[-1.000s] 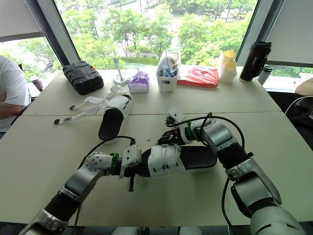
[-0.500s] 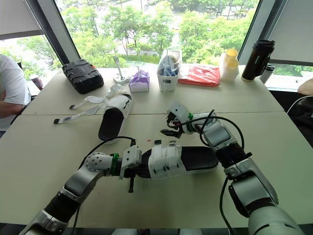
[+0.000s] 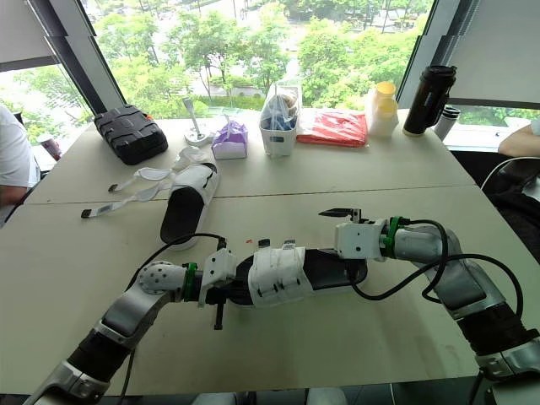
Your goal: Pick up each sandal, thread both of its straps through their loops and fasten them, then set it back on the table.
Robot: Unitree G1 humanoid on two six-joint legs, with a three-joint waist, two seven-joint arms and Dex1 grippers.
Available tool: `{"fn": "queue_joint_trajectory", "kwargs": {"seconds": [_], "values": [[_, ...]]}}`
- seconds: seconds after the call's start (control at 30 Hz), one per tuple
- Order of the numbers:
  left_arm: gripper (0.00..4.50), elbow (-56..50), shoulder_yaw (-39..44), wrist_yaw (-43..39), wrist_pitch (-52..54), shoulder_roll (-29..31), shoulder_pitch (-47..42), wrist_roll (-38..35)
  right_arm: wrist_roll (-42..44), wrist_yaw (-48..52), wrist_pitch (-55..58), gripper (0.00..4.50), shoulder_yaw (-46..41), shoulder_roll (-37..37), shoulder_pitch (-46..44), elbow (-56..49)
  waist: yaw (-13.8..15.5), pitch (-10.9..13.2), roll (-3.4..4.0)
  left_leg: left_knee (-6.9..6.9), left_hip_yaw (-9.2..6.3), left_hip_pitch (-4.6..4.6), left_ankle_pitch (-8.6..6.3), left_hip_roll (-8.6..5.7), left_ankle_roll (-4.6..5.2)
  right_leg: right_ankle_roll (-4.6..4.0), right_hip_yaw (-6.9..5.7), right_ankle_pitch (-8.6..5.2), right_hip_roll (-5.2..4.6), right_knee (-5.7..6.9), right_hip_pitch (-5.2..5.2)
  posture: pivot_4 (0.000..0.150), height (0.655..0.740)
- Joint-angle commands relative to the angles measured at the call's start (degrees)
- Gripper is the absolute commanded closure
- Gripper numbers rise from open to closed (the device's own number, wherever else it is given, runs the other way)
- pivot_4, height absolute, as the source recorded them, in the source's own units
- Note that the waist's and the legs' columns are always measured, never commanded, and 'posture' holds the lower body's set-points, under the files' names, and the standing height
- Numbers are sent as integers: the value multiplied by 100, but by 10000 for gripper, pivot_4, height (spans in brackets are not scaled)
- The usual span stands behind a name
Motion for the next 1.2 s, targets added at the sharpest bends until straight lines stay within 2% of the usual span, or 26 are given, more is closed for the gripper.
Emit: {"fn": "queue_joint_trajectory", "kwargs": {"seconds": [0.03, 0.3, 0.5, 0.7, 0.9, 1.0, 1.2], "values": [[45000, -40, 342, 80, 388, 401, 215, -43, -336, -246, -1017, 5718, -148, -82, 0, -2, -24, 21, -13, 0, -1, 3, 1, 4, -2, -2, 0, 1, 5, 6, -1, 1500, 7400], [45000, -437, 835, 31, 624, 899, 431, -459, -1139, -941, -3114, 5718, 83, 136, -95, 866, -95, 67, -6, 0, -3, 0, 17, 21, -30, -24, 11, 12, 34, 22, -15, 1500, 7400], [45000, -710, 1253, 139, 882, 961, 500, -804, -1831, -1414, -3975, 5718, 445, 651, -659, 1396, -103, 97, -21, -1, 6, -9, 39, 23, -70, -37, 27, 13, 46, 57, -45, 1500, 7400], [45000, -1377, 1936, 477, 1799, 879, 394, -1726, -2623, -2150, -4744, 5718, 834, 1391, -1352, 2139, -103, 124, -49, -2, 3, -27, 54, 25, -95, -50, 29, 17, 54, 83, -80, 1500, 7400], [45000, -1815, 2285, 779, 2165, 978, 597, -1977, -3174, -2579, -5334, 5718, 1225, 1672, -1566, 2432, -104, 125, -49, -5, 5, -29, 54, 24, -96, -57, 35, 14, 55, 85, -89, 1500, 7400], [45000, -1906, 2392, 911, 2221, 1003, 693, -2033, -3299, -2726, -5410, 14059, 1285, 1676, -1587, 2444, -109, 125, -49, -7, 7, -30, 55, 24, -97, -61, 36, 12, 56, 84, -91, 1500, 7400], [45000, -1967, 2508, 1056, 2225, 1029, 767, -2082, -3768, -3194, -5296, 44191, 1166, 1645, -1782, 2536, -132, 125, -52, -6, 13, -24, 58, 25, -103, -62, 41, 12, 59, 96, -93, 1500, 7400]]}}
